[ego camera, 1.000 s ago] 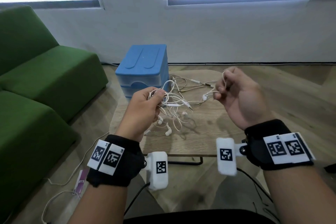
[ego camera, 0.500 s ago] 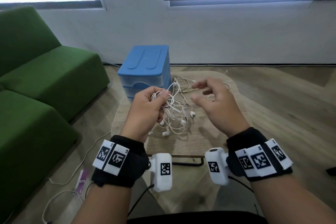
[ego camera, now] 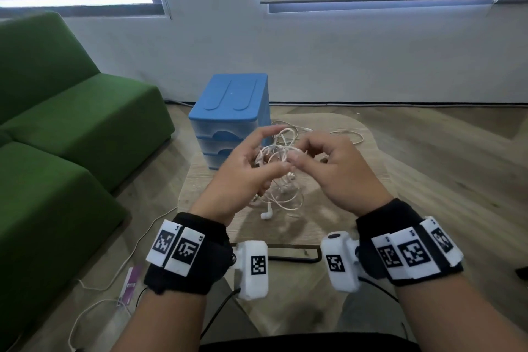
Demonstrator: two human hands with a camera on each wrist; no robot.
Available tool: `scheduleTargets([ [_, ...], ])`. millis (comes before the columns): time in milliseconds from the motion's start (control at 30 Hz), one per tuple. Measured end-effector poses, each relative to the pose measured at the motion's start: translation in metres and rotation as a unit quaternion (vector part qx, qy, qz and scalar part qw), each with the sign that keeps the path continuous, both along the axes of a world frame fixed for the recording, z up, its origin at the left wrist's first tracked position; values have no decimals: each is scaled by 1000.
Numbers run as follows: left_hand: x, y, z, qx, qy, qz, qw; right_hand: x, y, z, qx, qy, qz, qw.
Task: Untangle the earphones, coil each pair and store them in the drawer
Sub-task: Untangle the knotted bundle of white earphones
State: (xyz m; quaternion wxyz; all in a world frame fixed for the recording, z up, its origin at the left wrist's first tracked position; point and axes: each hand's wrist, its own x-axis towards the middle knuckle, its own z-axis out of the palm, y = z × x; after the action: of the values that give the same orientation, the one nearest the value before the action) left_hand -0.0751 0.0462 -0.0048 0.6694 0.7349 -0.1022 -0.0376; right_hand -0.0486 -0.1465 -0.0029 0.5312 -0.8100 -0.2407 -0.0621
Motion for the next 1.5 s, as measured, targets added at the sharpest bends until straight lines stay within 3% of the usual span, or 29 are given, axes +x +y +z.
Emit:
scheduleTargets([
  [200, 3, -7, -6, 31, -34, 104, 994, 2, -14, 23, 152, 113, 5, 982],
  [533, 3, -4, -9, 50, -16, 138, 989, 0, -30, 33, 325, 212, 53, 920],
  [700, 4, -8, -8, 60, -15, 121, 991, -4, -28, 32, 328, 219, 94, 914],
  [867, 5, -9, -12, 89, -16, 116, 989, -7, -27, 36, 390, 186, 113, 895],
  [1100, 6, -5, -16, 100, 6, 104, 989, -1, -37, 44, 490, 163, 153, 843],
  [1267, 3, -6, -14, 111, 16, 90, 990, 2, -41, 45, 538, 107, 132, 826],
  [1400, 1, -9, -12, 113, 20, 91, 989, 9, -45, 37, 525, 86, 60, 845],
  [1500, 1, -10, -10, 105, 5, 114, 988, 14, -46, 25, 471, 125, 7, 873],
])
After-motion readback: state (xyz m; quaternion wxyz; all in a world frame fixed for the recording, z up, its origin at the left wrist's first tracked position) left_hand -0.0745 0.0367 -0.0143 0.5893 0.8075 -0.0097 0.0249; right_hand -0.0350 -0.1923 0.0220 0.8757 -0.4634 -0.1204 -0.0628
